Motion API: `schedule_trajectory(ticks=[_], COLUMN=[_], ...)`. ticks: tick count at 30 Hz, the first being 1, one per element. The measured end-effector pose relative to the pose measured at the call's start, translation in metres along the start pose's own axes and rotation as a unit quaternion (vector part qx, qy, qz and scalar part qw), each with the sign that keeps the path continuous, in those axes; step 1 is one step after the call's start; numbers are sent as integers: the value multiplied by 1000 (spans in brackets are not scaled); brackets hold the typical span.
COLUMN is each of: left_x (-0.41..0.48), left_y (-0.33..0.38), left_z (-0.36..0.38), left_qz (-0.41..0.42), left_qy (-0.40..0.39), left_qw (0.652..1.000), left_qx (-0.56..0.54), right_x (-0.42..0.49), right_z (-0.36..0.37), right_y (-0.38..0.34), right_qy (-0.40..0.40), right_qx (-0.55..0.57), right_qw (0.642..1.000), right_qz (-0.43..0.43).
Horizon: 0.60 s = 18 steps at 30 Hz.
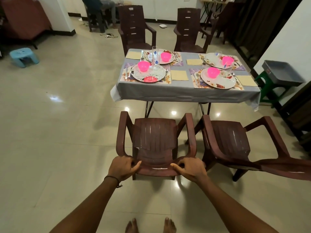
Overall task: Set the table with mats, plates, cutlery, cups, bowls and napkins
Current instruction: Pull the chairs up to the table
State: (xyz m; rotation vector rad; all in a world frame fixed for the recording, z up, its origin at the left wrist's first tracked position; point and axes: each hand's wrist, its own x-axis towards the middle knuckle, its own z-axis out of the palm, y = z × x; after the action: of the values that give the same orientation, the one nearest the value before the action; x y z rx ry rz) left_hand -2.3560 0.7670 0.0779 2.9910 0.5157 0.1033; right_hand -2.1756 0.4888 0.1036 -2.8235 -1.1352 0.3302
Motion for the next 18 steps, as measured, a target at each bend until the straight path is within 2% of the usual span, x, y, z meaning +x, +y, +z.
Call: schedule_trajectory(ticks=[4,7,9,13,18], left_x=[4,15,22,27,31], left_y=[-4,-6,-6,-12,-63], left_z=[4,-2,-14,-38,-52], left_qz=[3,-10,-29,-50,-56], left_qy=[-15,-58,-90,-105,-90], left_qw=[1000,998,995,993,994], left_qx=[-8,-17,-22,-24,-18], right_x=[7,20,28,42,75], right_z=[-9,-24,-30,-38,-43], right_y=[-5,-14,-26,-70,-135], right_qy=[-42,-92,-87,-83,-78], right_qx=[19,22,50,85,103], right_qw=[997,994,993,992,992], right_qz=[56,61,63,34,10])
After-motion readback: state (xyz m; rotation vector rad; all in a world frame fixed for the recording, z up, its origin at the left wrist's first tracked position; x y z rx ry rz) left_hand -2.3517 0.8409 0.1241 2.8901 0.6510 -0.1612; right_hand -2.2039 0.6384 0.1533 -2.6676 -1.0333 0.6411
